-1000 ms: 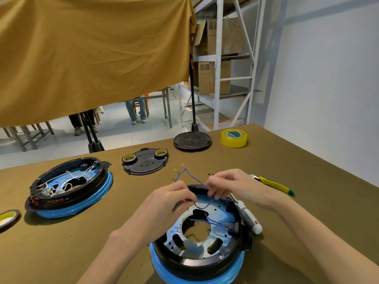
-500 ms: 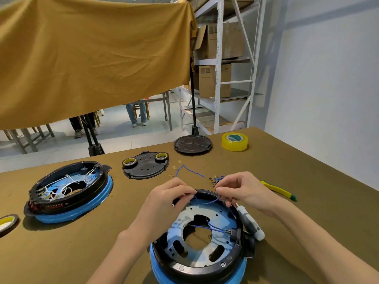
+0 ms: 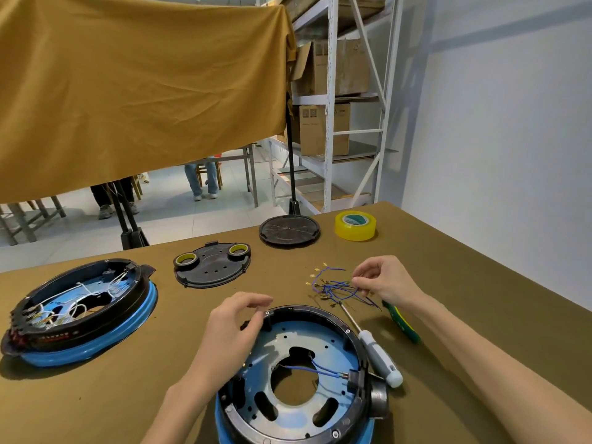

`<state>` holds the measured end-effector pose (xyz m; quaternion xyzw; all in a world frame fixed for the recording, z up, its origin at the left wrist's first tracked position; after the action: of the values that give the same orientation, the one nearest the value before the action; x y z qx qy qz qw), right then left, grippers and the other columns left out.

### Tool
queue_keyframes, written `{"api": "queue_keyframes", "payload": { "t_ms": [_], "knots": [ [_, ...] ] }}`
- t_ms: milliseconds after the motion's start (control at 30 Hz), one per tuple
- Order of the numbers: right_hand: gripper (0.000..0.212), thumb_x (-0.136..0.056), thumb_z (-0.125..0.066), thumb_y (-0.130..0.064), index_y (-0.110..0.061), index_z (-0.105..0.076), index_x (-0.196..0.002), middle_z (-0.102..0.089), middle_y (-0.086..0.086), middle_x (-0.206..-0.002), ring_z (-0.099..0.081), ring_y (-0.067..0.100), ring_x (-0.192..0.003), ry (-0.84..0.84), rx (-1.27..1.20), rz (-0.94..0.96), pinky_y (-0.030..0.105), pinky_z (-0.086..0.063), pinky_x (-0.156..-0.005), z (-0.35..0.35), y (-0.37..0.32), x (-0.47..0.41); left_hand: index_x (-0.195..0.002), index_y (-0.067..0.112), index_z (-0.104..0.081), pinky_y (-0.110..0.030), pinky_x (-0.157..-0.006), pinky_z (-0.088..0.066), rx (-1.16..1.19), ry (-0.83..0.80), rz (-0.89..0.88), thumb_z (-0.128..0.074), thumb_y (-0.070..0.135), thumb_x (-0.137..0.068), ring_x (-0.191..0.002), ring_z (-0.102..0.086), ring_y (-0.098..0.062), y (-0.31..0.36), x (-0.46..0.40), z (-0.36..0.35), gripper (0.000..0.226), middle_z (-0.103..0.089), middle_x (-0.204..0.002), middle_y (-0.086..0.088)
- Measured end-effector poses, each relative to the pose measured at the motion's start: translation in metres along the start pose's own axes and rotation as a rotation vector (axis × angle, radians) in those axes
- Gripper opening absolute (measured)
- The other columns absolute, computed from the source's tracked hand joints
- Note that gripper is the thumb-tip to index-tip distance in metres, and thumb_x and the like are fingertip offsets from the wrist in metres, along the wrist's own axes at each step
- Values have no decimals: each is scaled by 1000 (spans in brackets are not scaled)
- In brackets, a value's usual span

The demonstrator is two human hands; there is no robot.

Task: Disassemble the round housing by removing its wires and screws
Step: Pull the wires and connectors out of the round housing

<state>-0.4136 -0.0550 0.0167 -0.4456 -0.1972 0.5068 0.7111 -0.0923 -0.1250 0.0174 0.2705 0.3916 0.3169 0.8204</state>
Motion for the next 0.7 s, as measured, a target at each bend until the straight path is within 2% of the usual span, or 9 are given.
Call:
{"api": "queue_keyframes", "payload": {
  "t_ms": [133,233,300,433,533,633,700],
  "knots": [
    [6,-86,-80,-11,-7,-75,-88,-75,7,-70,-71,16,-60,-50,77,-46,22,-54,-61,-1,20,-16,-109,36,-76,-21,-88,-52,173,-1,157,-64,10,-100,-107,-66,4,-23,7,-1,29,-73,-107,29],
    [5,-87,-79,-10,-7,-75,-86,-75,5,-68,-69,16,-58,-59,114,-73,25,-55,-58,-4,31,-25,-111,31,-77,-15,-83,-55,300,-37,228,-64,8,-101,-107,-69,-1,-28,8,-5,28,-76,-108,22],
    [7,-86,-80,-11,-7,-75,-86,-75,7,-71,-69,16,-58,-54,148,-91,27,-57,-60,-3,37,-32,-112,29,-76,-13,-83,-55,302,-63,237,-63,7,-101,-106,-69,0,-28,7,-7,28,-76,-107,22],
    [8,-90,-76,-19,-13,-74,-87,-75,3,-78,-68,10,-58,-54,272,-115,23,-56,-59,-3,41,-39,-114,26,-75,-9,-81,-52,302,-90,256,-61,6,-102,-103,-69,3,-32,9,-8,27,-75,-106,24],
    [12,-97,-68,-21,-11,-74,-97,-74,4,-92,-68,13,-74,36,386,-118,22,-53,-67,-1,37,-36,-113,25,-76,-9,-80,-52,308,-74,265,-60,5,-102,-103,-69,3,-33,9,-7,27,-75,-105,25],
    [13,-98,-64,-19,-11,-74,-103,-72,4,-97,-63,11,-84,127,398,-42,23,-50,-75,-5,14,-23,-112,25,-76,-8,-79,-51,300,-66,272,-60,5,-102,-101,-69,4,-34,9,-8,27,-75,-104,25],
    [10,-98,-64,-20,-17,-74,-98,-71,-4,-91,-62,4,-81,90,333,55,13,-45,-70,-18,-12,-7,-112,25,-76,-8,-79,-51,300,-60,279,-60,6,-102,-100,-69,4,-35,9,-8,27,-76,-103,24]
  ]
}}
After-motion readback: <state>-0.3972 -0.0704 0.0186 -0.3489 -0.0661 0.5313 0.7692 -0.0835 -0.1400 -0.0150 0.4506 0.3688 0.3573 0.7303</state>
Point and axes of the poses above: each hand's wrist, its own x-axis away from the middle knuckle, its own z-axis out of the back of the hand, y = z × x, the point moved 5 cm from there along -x, towards the middle knuckle
